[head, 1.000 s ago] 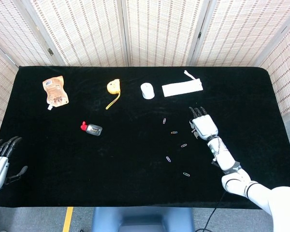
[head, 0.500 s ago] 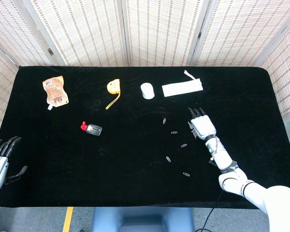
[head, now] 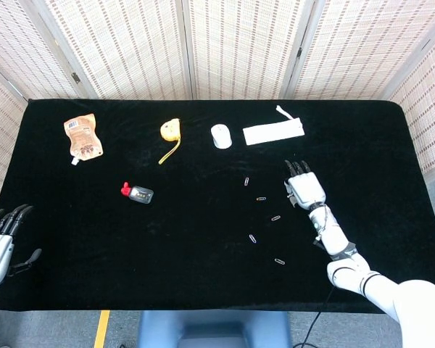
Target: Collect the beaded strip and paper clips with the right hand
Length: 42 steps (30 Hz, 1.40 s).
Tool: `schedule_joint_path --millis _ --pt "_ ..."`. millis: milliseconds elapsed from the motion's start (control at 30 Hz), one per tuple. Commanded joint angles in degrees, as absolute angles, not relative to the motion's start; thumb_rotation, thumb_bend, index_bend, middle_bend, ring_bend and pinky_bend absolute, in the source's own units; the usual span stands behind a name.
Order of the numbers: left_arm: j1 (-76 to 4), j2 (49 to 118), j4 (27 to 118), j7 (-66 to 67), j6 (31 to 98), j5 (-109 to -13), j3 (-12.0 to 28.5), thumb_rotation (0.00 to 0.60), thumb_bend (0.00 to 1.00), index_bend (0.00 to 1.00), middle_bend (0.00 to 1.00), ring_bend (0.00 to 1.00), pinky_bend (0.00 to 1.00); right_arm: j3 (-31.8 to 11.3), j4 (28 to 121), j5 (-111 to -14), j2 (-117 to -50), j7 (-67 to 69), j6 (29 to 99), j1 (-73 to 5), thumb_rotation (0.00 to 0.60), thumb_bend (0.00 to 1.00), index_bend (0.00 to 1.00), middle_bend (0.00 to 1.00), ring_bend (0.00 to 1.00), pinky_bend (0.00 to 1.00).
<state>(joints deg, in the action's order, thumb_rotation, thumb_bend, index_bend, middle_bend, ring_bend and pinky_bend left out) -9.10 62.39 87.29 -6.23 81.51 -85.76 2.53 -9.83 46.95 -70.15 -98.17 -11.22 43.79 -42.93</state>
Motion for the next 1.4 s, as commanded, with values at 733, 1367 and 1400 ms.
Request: schedule_joint_path --millis 733,1367,1400 --pt "-9.30 62.64 87.32 -5.72 80.94 -85.39 2.63 0.600 0.36 0.01 0.11 0.15 0.06 -10.30 49.16 -71.68 -96.71 -9.74 48.38 -41.92 0.600 0.41 0.77 0.10 0.05 0.00" --pt "-9.33 62.76 87.43 -5.34 80.91 -85.36 2.66 0.600 0.36 0.01 0.11 0.15 0.06 -10.54 53.60 -72.99 -94.18 -10.16 52.07 -41.06 0.600 0.41 0.81 0.15 0.11 0.00" --pt "-9.32 62.75 87.44 -5.35 80.93 -85.39 2.64 0.600 0.36 0.01 0.11 0.15 0.06 -10.70 54.31 -72.81 -93.87 -10.16 52.20 -40.96 0.600 0.41 0.81 0.15 0.12 0.00"
